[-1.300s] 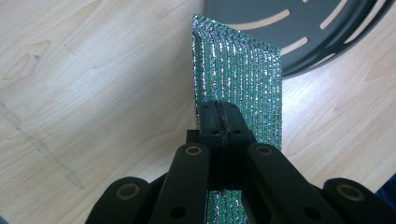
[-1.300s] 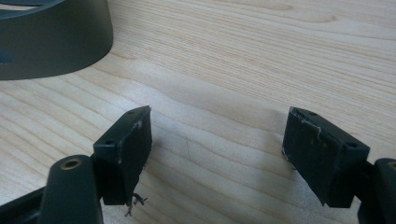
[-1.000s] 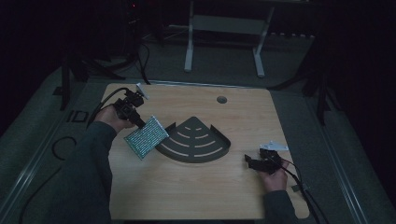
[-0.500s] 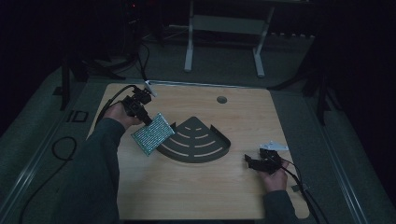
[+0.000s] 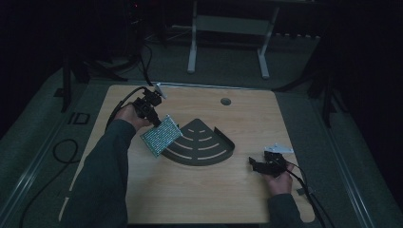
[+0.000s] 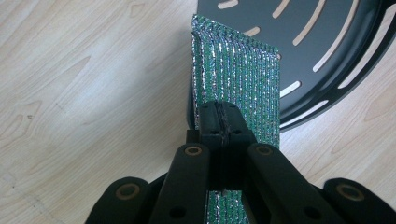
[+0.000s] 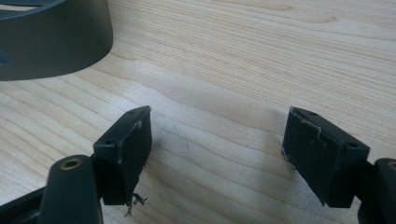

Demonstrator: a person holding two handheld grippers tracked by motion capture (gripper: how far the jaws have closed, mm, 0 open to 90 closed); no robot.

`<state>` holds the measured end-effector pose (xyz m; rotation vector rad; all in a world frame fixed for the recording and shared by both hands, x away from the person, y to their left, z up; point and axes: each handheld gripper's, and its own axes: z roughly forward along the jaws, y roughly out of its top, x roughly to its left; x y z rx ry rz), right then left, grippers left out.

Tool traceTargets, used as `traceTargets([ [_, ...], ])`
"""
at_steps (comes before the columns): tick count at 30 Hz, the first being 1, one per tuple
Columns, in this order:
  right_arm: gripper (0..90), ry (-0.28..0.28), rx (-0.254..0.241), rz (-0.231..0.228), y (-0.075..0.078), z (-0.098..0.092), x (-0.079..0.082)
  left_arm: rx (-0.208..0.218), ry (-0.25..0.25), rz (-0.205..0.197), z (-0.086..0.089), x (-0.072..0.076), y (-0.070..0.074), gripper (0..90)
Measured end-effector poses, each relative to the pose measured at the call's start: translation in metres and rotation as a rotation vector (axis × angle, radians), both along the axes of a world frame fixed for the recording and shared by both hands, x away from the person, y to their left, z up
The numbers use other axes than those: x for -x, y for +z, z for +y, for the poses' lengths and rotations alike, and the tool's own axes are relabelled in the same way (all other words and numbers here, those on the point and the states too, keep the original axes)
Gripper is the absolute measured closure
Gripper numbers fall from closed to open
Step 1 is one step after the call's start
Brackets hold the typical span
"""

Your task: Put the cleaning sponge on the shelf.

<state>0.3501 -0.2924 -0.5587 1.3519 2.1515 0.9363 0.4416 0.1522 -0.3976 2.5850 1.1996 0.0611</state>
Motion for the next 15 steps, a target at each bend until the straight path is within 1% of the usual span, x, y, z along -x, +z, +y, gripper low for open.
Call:
traceTargets([
  [4,23.3,0.000,0.000,0.000,0.000,0.000,0.000,-0.002,-0.006,0.000,-0.004,-0.002,-0.001,89.9],
  [7,23.3,0.000,0.000,0.000,0.000,0.000,0.000,0.007,-0.010,-0.001,-0.007,-0.005,-0.002,90.0],
  [11,23.4,0.000,0.000,0.000,0.000,0.000,0.000,-0.003,-0.016,-0.004,-0.011,-0.008,-0.002,89.9],
  [15,23.3,0.000,0.000,0.000,0.000,0.000,0.000,-0.004,-0.027,-0.010,-0.017,-0.010,0.000,89.9],
])
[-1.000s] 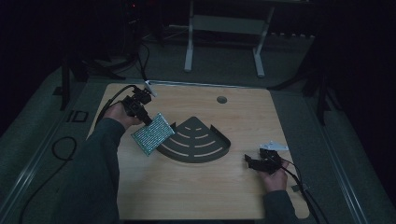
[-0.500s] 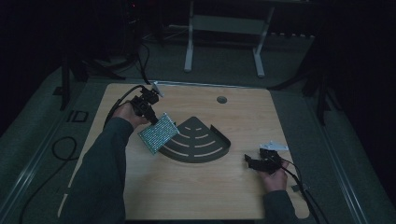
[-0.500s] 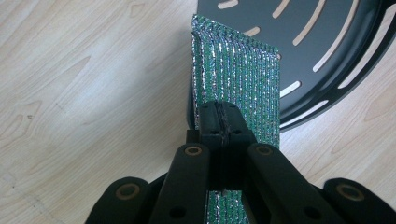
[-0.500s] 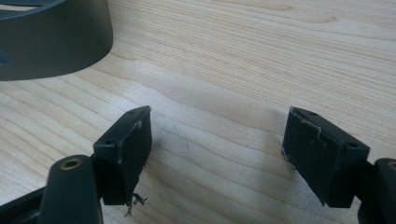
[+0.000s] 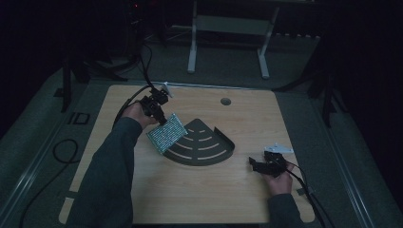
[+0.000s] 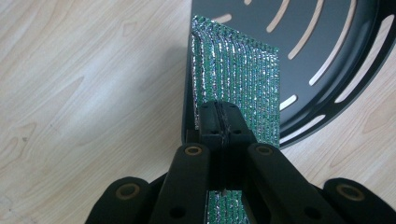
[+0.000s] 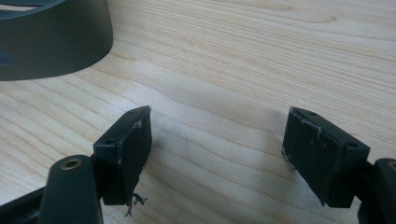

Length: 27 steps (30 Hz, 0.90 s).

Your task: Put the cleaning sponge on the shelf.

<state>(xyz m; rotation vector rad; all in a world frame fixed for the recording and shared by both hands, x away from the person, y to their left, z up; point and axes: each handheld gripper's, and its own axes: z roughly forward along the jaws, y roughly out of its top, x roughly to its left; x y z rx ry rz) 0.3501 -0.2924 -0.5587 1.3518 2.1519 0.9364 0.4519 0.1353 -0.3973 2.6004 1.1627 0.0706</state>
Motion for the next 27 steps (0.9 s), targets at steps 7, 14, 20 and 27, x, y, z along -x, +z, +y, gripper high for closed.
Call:
traceTargets([
  [7,23.3,0.000,-0.001,0.000,0.000,0.000,0.000,0.002,-0.006,-0.003,-0.008,-0.004,-0.002,90.0],
  [14,23.3,0.000,0.000,0.000,0.000,0.000,0.000,0.002,-0.007,-0.010,-0.012,-0.008,-0.007,89.9],
  [20,23.3,0.000,0.000,0.000,0.000,0.000,0.000,0.004,-0.007,-0.014,-0.015,-0.012,-0.010,89.9],
  [27,23.2,0.001,0.000,0.000,0.000,0.000,0.000,0.005,-0.007,-0.017,-0.019,-0.015,-0.014,89.9],
])
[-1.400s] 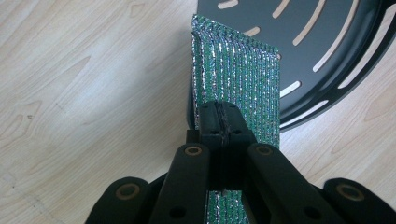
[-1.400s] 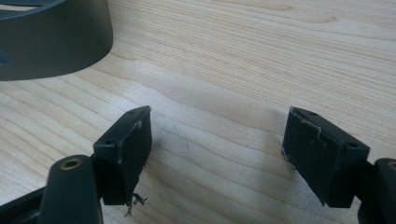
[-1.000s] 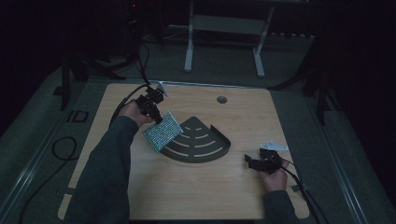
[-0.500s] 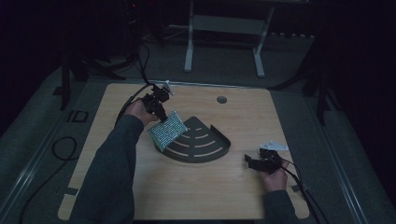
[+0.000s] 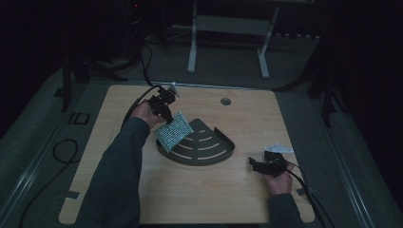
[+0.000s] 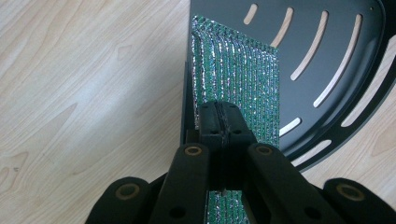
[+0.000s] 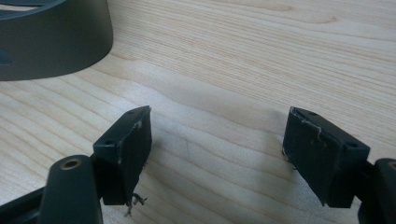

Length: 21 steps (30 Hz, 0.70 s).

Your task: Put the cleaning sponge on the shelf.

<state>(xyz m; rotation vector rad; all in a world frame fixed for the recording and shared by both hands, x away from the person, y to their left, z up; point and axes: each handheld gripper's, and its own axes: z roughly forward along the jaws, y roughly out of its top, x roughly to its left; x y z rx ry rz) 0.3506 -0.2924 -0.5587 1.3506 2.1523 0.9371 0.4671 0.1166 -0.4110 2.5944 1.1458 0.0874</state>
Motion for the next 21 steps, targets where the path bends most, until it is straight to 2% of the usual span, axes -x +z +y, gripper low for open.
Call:
traceTargets([
  [21,23.3,0.001,0.000,-0.001,0.000,0.000,0.000,0.000,-0.005,0.005,-0.011,-0.007,-0.007,89.9],
])
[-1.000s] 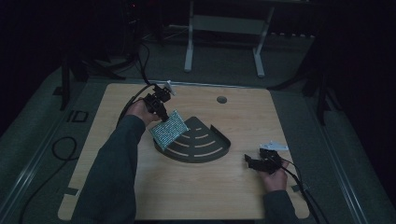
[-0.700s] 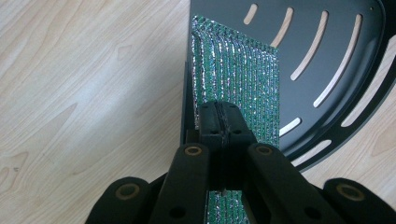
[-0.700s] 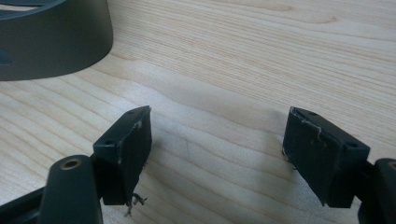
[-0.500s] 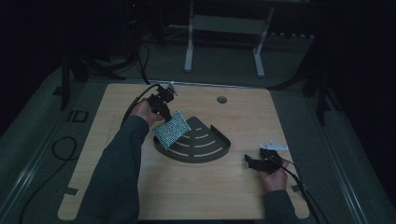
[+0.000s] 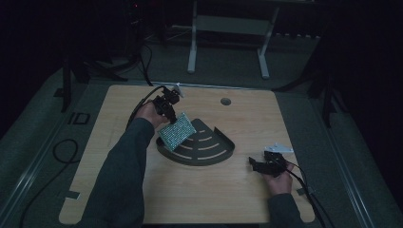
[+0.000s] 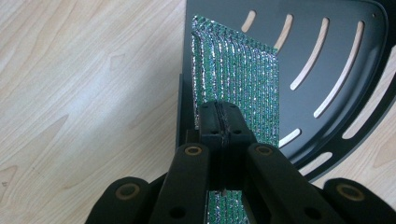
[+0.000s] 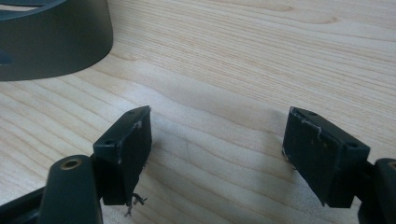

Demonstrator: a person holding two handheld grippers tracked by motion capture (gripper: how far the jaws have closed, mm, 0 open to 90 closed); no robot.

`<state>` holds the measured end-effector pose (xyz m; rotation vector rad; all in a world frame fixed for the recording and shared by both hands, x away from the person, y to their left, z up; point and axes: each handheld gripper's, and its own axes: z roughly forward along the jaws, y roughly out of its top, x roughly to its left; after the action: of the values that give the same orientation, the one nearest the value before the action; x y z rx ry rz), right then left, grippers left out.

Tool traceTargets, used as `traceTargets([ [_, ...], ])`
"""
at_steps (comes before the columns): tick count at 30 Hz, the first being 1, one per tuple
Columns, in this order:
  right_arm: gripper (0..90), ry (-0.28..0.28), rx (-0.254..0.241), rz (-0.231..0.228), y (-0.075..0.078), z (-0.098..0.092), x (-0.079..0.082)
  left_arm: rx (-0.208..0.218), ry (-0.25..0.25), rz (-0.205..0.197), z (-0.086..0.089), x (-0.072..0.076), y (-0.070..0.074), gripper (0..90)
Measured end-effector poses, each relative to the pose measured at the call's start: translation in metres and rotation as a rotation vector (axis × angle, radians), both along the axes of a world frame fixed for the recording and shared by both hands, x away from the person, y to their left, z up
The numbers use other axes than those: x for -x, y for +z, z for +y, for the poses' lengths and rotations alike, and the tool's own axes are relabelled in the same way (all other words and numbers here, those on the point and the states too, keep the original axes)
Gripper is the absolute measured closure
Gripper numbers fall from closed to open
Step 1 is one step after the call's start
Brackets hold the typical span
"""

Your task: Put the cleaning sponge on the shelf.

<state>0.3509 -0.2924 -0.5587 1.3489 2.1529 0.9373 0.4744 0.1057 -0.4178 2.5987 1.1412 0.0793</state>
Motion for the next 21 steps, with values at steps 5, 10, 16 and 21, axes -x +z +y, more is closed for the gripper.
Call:
traceTargets([
  [5,23.2,0.000,0.000,0.000,0.000,0.000,0.000,-0.001,-0.003,-0.001,-0.004,-0.001,-0.002,89.9],
  [10,23.2,0.000,0.000,0.000,0.000,0.000,0.000,-0.002,-0.008,0.002,-0.007,-0.001,-0.004,89.9],
  [16,23.3,0.000,0.000,0.000,0.000,0.000,0.000,-0.007,-0.014,0.003,-0.011,-0.003,-0.007,89.9],
  [21,23.3,0.000,0.000,0.000,0.000,0.000,0.000,-0.024,-0.023,0.002,-0.014,-0.004,-0.011,89.9],
])
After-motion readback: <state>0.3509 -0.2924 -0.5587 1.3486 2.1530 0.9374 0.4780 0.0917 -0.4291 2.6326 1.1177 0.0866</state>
